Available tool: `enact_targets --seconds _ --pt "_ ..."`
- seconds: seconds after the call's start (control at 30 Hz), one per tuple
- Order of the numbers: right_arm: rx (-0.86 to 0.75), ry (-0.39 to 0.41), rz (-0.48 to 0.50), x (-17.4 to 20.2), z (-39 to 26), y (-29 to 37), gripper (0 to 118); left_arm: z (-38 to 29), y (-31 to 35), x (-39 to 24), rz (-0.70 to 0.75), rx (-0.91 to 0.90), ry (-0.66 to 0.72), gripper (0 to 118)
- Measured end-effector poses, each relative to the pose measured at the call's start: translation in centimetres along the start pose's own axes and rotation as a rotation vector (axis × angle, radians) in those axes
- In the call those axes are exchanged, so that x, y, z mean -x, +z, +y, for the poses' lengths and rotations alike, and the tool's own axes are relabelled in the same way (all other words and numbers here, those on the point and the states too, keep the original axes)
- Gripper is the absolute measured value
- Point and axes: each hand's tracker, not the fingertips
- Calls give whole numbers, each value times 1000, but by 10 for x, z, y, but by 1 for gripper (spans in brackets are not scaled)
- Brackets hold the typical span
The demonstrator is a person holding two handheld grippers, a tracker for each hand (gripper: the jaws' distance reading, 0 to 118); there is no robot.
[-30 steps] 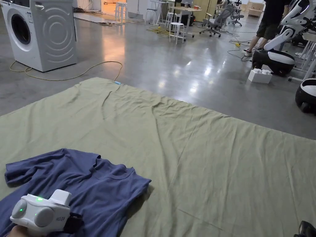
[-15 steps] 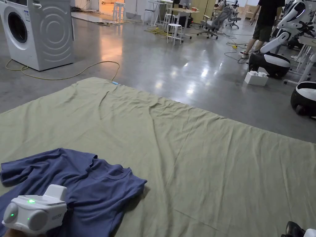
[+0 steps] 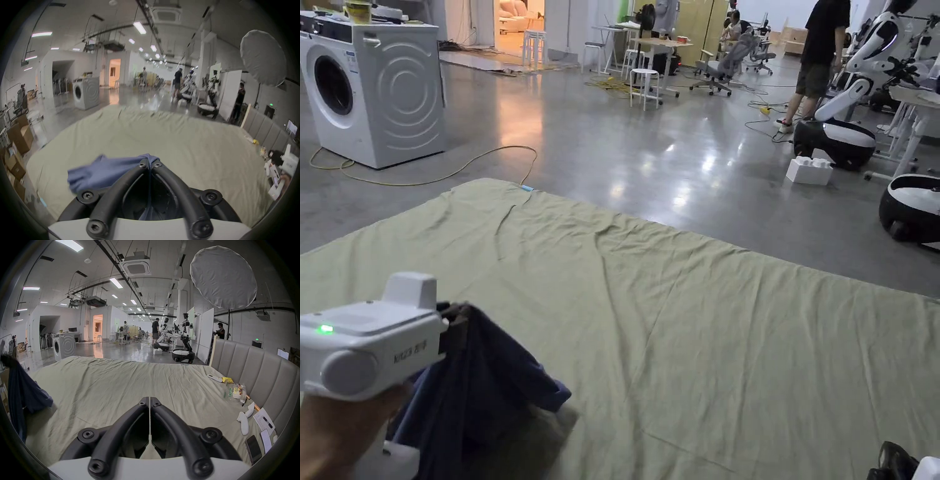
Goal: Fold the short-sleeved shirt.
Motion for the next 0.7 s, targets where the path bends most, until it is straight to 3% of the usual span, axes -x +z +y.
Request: enact_targets --seconds 0.37,0.7 --pt "-42 -46 -66 -48 5 24 2 93 24 -166 -293 -149 -148 2" --pt "-46 -104 -189 -115 -7 50 2 33 0 -341 -599 -57 -225 2"
